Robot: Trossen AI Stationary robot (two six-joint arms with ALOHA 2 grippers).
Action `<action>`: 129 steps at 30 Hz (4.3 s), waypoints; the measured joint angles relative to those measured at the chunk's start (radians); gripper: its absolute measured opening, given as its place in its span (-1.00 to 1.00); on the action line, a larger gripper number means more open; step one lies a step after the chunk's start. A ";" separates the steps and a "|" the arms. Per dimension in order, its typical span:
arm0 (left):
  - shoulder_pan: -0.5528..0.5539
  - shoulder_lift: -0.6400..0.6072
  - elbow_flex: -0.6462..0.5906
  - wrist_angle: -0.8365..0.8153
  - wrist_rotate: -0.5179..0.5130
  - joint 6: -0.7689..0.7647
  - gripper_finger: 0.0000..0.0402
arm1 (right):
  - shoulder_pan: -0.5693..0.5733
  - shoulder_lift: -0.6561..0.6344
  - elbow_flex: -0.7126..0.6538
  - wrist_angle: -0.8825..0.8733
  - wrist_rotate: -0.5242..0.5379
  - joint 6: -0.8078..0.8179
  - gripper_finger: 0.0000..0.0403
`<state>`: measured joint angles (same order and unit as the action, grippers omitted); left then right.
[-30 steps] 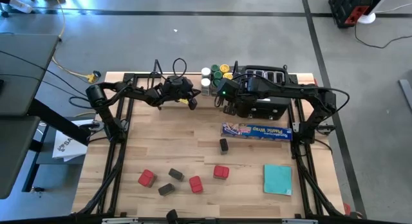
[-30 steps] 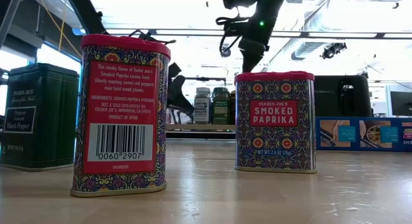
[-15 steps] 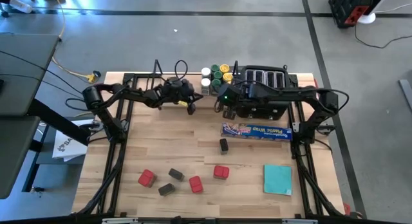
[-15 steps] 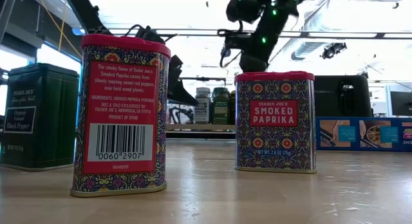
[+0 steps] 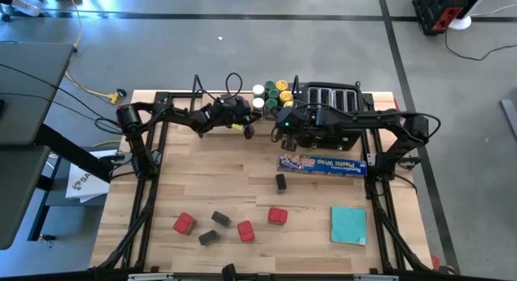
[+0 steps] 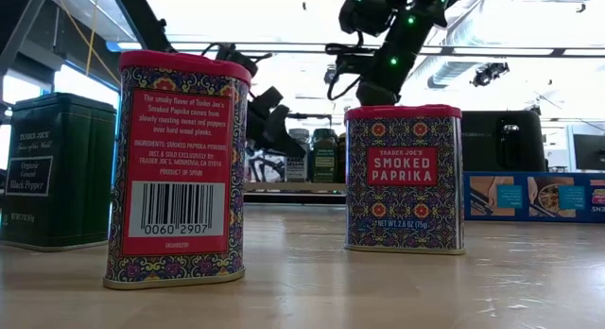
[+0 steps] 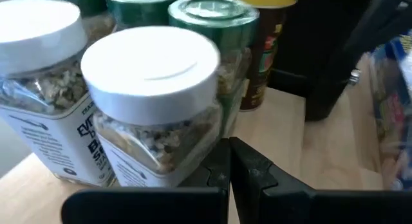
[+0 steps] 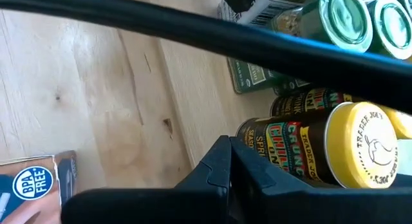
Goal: Shelf spices
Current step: Adjust the white seasoning bottle on the shelf, then put the top right black seasoning can on the shelf
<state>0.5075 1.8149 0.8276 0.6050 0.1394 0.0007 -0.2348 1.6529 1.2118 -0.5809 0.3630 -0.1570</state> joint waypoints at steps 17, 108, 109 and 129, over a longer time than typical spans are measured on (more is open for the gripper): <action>0.001 -0.002 0.013 0.043 -0.012 -0.049 -1.00 | 0.000 0.000 0.000 -0.007 0.000 0.003 -1.00; -0.783 -0.566 0.013 -0.707 -0.771 -0.121 -1.00 | 0.397 0.182 0.025 -0.038 -0.214 -1.120 0.09; -0.783 -0.566 0.013 -0.708 -0.771 -0.121 -1.00 | 0.391 0.184 0.025 -0.026 -0.223 -1.105 0.05; -0.804 -0.817 0.012 -1.065 -0.837 -0.411 -1.00 | 0.301 0.504 0.504 -0.132 -0.338 -0.642 -0.43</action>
<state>-0.2969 0.9982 0.8399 -0.4595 -0.6980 -0.4098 0.0661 2.1573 1.7161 -0.7128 0.0245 -0.7989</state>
